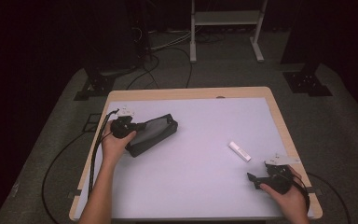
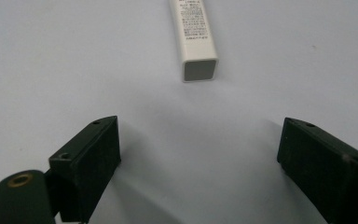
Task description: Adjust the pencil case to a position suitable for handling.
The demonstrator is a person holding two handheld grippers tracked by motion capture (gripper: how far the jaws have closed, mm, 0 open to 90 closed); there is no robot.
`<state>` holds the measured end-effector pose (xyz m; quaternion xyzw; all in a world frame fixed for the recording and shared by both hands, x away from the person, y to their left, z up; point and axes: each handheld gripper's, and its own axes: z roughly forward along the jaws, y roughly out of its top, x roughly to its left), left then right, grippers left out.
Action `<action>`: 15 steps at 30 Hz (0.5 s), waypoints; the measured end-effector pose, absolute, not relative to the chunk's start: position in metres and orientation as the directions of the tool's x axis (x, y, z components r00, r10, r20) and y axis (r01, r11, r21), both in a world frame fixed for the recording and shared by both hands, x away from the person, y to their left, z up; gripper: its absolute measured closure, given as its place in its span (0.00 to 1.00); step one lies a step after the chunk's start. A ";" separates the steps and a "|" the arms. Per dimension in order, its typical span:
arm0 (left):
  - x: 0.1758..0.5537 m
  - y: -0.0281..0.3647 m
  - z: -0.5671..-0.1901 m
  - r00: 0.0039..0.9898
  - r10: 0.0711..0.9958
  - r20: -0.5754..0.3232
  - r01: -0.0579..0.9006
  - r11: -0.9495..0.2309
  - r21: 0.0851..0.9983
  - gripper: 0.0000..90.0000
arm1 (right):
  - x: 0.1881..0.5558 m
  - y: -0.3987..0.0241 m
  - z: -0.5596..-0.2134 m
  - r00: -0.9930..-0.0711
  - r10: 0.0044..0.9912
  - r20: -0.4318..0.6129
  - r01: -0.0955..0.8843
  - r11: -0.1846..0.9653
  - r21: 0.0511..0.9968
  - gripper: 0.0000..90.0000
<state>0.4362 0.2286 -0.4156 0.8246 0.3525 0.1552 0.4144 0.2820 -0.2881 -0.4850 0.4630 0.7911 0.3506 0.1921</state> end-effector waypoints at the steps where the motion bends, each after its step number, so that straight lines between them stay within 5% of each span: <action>1: 0.435 0.227 -0.414 0.711 0.702 -0.043 0.447 -0.403 0.798 0.98 | 0.282 -0.288 -0.485 -0.498 0.867 0.021 0.598 0.325 0.733 0.13; 15: 0.429 0.217 -0.408 0.749 0.660 -0.063 0.433 -0.416 0.800 0.98 | 0.282 -0.288 -0.485 -0.498 0.867 0.020 0.597 0.326 0.733 0.13</action>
